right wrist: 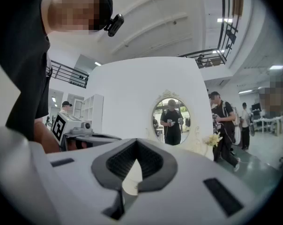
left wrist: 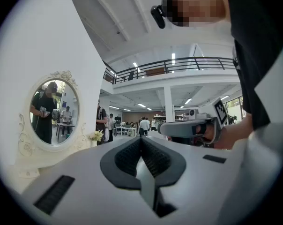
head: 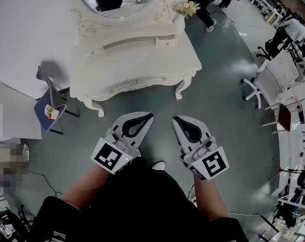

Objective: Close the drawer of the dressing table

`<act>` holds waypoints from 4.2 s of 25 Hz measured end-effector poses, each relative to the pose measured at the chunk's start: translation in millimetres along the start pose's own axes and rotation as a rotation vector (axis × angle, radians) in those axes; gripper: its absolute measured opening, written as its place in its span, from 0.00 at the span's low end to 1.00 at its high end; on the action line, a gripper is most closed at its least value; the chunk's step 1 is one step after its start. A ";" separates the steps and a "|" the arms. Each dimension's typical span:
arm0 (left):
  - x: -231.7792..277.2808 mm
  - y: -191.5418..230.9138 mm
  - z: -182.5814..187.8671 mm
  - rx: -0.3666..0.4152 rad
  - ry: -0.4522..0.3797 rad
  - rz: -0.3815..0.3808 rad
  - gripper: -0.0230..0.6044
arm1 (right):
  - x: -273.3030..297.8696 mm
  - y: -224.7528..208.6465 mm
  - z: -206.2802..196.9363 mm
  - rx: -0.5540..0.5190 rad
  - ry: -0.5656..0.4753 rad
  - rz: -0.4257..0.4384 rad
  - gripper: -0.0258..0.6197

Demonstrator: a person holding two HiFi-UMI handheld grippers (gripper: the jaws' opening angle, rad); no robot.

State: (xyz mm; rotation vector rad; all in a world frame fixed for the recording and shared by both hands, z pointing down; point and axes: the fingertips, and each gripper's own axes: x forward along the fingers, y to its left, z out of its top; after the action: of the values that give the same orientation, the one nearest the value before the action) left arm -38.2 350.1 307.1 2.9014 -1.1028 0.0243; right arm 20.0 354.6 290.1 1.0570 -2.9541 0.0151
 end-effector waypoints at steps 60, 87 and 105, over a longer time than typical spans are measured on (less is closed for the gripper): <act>35.7 122.3 -36.1 -0.030 0.006 -0.045 0.03 | 105.8 -70.2 -43.2 0.068 0.044 -0.126 0.09; 229.7 174.2 -29.4 0.021 0.033 0.066 0.03 | 140.7 -283.4 -59.8 0.053 0.047 -0.077 0.59; 274.4 208.5 -47.0 0.032 0.065 0.217 0.03 | 161.4 -348.5 -97.7 0.103 0.083 -0.007 0.58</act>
State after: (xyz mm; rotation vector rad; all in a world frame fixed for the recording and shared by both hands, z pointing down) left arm 28.3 14.2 367.9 2.7711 -1.4117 0.1425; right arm 116.3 -16.1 391.6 1.0495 -2.9033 0.2087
